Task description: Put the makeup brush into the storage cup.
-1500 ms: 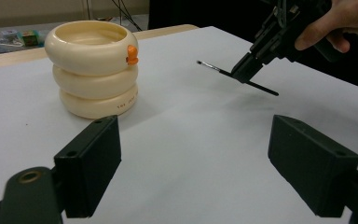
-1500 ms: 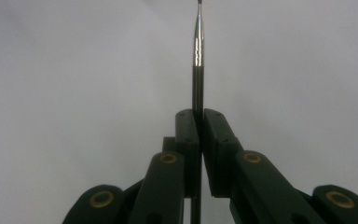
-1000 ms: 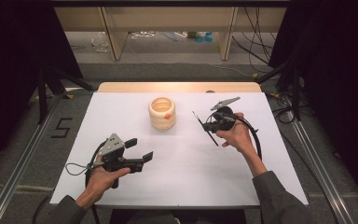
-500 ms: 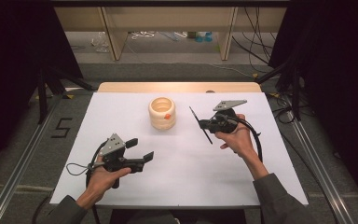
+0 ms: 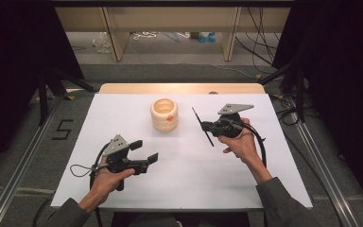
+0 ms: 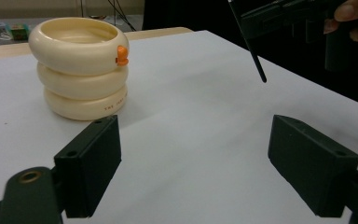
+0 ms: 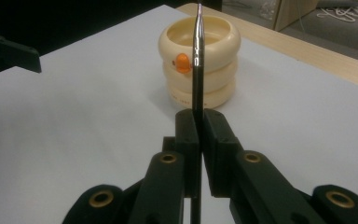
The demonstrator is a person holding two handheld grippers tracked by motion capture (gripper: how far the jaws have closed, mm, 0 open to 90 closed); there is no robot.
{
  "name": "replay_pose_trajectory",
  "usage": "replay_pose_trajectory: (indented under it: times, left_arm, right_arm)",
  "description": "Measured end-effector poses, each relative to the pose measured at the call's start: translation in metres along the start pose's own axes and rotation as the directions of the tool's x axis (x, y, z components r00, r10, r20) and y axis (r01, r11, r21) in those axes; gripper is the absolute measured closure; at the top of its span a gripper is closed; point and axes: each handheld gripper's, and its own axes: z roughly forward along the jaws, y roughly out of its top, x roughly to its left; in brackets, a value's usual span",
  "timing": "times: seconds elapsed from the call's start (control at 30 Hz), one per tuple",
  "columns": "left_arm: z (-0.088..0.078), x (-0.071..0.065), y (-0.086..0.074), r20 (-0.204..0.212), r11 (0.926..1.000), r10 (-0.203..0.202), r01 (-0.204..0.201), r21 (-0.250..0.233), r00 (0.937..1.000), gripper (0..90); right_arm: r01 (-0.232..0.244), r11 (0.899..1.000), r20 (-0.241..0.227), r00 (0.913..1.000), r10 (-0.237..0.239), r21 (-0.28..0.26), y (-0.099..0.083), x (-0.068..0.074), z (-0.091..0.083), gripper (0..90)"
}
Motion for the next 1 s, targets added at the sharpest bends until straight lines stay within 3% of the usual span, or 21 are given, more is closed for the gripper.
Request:
replay_pose_trajectory:
  times: [0.3, 0.5, 1.0]
  left_arm:
    - [0.004, -0.002, 0.002, 0.011, 1.0, 0.007, -0.007, -0.007, 0.9999, 16.6]
    - [0.007, -0.004, 0.003, 0.024, 0.9994, -0.032, 0.032, -0.016, 0.9992, 16.6]
    - [0.025, -0.02, 0.006, 0.072, 1.0, 0.008, -0.008, -0.002, 0.9974, 16.5]
  right_arm:
    - [0.017, 1.0, -0.01, 0.9998, -0.017, -0.019, 0.0, 0.01, 0.0, 85.4]
    - [0.013, 0.999, -0.04, 0.9991, -0.015, -0.046, 0.002, 0.017, 0.001, 85.5]
    - [0.019, 0.998, -0.097, 0.9949, -0.025, -0.064, 0.004, 0.031, 0.008, 85.4]
